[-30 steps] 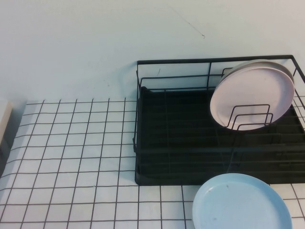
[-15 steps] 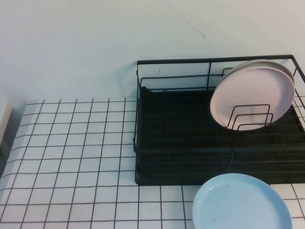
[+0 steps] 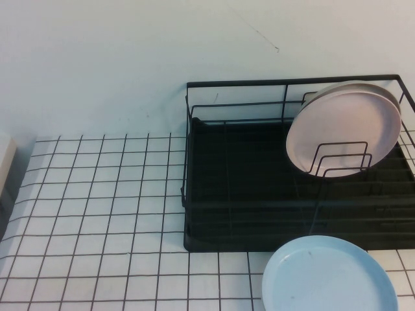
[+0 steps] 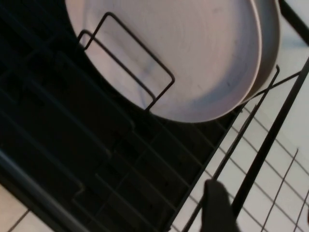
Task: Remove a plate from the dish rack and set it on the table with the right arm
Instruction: Grasp the plate from the shelf
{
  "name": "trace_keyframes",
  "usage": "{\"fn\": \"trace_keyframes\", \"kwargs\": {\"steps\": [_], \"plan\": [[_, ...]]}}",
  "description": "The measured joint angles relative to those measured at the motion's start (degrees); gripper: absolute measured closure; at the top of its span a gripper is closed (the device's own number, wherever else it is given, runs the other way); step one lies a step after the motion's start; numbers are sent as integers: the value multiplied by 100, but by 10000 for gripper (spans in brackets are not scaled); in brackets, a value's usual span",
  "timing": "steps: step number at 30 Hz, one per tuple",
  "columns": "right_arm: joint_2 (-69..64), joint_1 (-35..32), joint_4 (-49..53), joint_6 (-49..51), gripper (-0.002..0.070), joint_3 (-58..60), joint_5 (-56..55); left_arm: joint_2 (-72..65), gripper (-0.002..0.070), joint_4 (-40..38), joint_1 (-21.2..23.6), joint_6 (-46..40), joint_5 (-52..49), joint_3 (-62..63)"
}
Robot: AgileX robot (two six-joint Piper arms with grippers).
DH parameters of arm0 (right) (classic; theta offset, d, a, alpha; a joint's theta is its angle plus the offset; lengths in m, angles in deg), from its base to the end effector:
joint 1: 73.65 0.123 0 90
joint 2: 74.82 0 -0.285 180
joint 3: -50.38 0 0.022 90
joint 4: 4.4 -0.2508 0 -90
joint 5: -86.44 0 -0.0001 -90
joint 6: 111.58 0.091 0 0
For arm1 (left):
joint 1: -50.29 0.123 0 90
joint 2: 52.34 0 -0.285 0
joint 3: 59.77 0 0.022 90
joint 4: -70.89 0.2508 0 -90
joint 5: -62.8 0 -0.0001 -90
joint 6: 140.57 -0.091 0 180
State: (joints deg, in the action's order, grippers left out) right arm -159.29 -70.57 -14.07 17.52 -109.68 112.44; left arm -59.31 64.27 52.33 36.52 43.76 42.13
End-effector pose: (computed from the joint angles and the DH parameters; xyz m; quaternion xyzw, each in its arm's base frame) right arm 0.2895 0.0223 0.3071 -0.3631 0.8302 -0.1097 0.4085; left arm 0.0534 -0.0015 0.1790 -0.0255 0.7875 -0.0219 0.6154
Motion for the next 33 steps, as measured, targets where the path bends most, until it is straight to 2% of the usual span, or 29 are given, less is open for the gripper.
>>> {"fn": "trace_keyframes", "kwargs": {"steps": [4,11,19,24,33], "plan": [[-405,23,-167,-368,250,-64,-569,0,678,0,0,0,0,0],[-1142,134,-201,-668,232,-546,-704,0,678,0,0,0,0,0],[-1742,154,-201,-1360,232,-1226,-676,0,678,0,0,0,0,0],[-1954,154,-232,-1461,233,-1370,-690,0,678,0,0,0,0,0],[-2244,154,-965,-2117,291,-1408,-879,0,678,0,0,0,0,0]]}}
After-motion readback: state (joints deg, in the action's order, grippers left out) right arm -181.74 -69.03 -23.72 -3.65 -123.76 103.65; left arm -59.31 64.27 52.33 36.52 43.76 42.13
